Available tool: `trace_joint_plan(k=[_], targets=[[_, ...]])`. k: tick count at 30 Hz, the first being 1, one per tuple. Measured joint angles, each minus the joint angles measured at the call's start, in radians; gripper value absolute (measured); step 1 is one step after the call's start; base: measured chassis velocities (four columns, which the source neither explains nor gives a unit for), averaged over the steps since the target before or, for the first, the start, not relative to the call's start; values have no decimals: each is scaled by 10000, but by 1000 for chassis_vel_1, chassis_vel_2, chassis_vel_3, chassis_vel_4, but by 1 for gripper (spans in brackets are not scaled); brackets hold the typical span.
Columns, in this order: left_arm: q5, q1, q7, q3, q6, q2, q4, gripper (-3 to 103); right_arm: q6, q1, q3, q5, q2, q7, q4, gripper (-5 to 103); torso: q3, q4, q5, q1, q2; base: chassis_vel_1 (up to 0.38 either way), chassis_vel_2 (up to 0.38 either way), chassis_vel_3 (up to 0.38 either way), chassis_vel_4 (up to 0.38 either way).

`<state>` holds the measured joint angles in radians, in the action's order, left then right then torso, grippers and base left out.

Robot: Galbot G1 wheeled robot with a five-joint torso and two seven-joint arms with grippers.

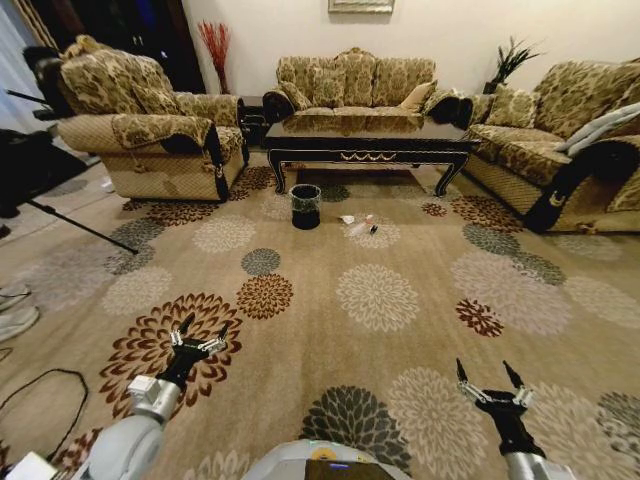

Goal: Move to the front of the table and pick up the trash from the floor, then place it into the trash bin.

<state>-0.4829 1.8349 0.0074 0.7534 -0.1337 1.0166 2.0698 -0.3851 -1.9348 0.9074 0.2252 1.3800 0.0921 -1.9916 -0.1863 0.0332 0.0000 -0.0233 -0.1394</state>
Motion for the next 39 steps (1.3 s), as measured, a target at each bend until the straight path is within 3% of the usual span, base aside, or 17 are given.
trace_joint_plan(k=[22, 33, 39], targets=[[13, -5, -113, -42, -68, 20, -57, 100, -118, -38, -3, 50, 38, 121, 47, 100, 689, 0, 0, 152, 839, 0, 0, 0, 0], [-46, -46, -164, -56, -102, 16, -137, 100, -133, -34, 15, 96, 29, 163, 53, 100, 1164, 0, 0, 154, 1319, 0, 0, 0, 0], [-88, -76, -201, -58, -84, 24, -210, 100, -139, -28, 6, 93, 46, 174, 59, 100, 1307, 0, 1, 180, 1412, 0, 0, 0, 0]])
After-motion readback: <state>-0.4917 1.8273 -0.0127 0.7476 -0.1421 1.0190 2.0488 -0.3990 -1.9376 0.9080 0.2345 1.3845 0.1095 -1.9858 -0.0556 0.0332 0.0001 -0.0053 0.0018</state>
